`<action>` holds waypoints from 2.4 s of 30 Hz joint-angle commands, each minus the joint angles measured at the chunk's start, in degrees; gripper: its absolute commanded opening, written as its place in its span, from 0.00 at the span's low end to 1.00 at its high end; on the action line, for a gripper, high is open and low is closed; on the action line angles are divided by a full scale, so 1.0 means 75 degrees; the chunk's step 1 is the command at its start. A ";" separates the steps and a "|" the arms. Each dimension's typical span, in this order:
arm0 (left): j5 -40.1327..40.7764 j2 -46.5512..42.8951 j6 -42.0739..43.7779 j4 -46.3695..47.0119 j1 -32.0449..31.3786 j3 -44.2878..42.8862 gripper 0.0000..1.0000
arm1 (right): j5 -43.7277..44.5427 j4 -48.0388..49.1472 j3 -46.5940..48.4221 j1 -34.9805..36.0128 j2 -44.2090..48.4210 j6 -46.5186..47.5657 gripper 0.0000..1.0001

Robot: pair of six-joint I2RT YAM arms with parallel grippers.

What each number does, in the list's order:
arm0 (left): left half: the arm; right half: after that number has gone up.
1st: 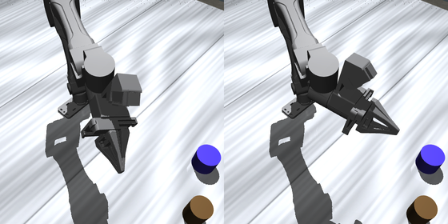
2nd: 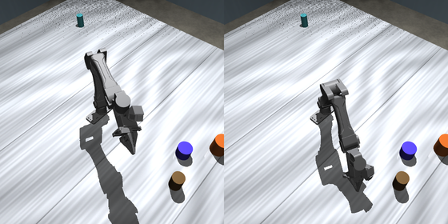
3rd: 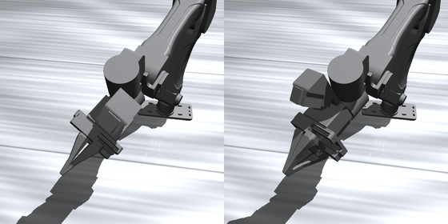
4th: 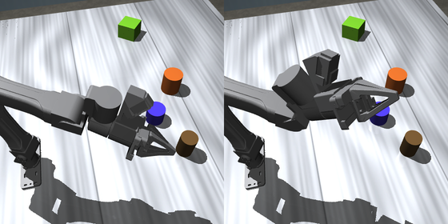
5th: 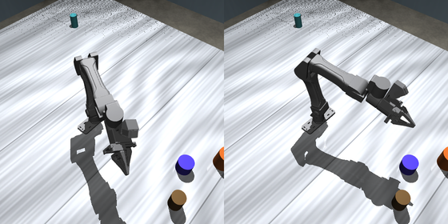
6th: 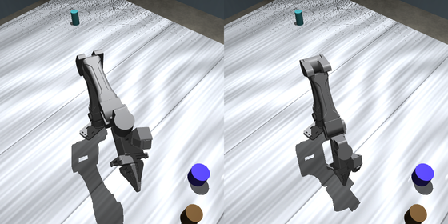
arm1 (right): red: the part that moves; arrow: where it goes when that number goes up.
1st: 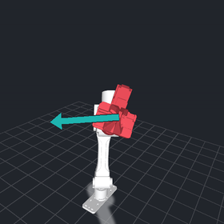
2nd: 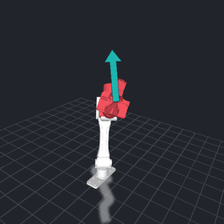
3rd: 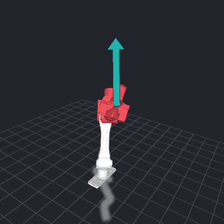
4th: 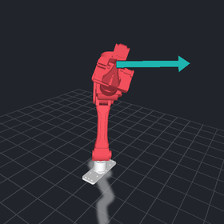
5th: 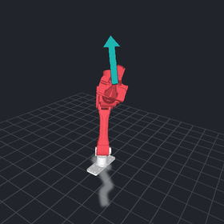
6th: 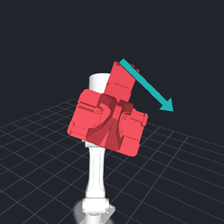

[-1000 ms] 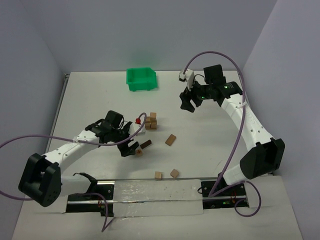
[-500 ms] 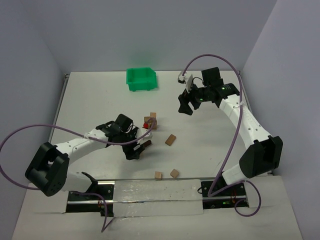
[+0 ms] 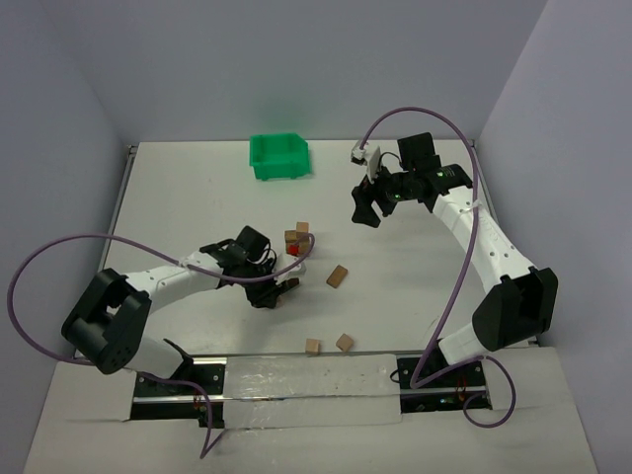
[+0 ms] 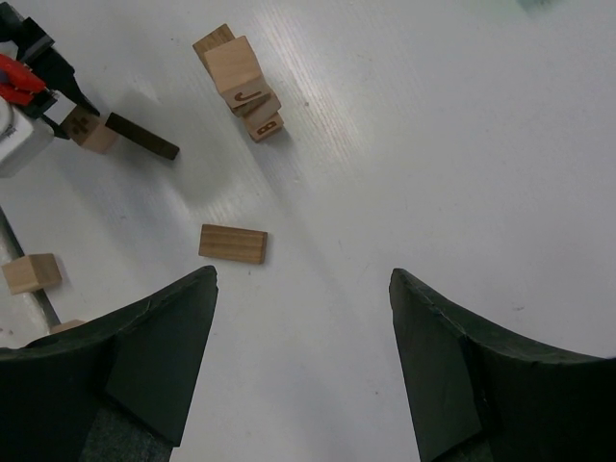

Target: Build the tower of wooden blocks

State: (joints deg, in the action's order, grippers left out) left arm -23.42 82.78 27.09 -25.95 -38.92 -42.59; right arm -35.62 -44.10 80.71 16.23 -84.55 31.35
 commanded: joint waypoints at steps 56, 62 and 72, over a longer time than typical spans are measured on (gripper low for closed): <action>-0.2369 0.3399 0.4478 -0.5668 0.2196 -0.8700 0.21 | -0.0098 0.0196 0.1400 -0.0090 -0.1597 -0.1544 0.79; -0.2082 0.3474 0.4425 -0.5479 0.2114 -0.8468 0.22 | -0.0050 0.0231 0.1336 -0.0076 -0.1781 -0.1602 0.79; -0.1633 0.3812 0.4245 -0.5445 0.1815 -0.8589 0.25 | -0.0040 0.0216 0.1476 -0.0047 -0.2182 -0.1634 0.79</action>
State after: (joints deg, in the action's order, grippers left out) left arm -36.60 110.16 59.83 -67.05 -24.14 -105.13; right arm -35.61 -42.87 89.62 15.86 -98.43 19.95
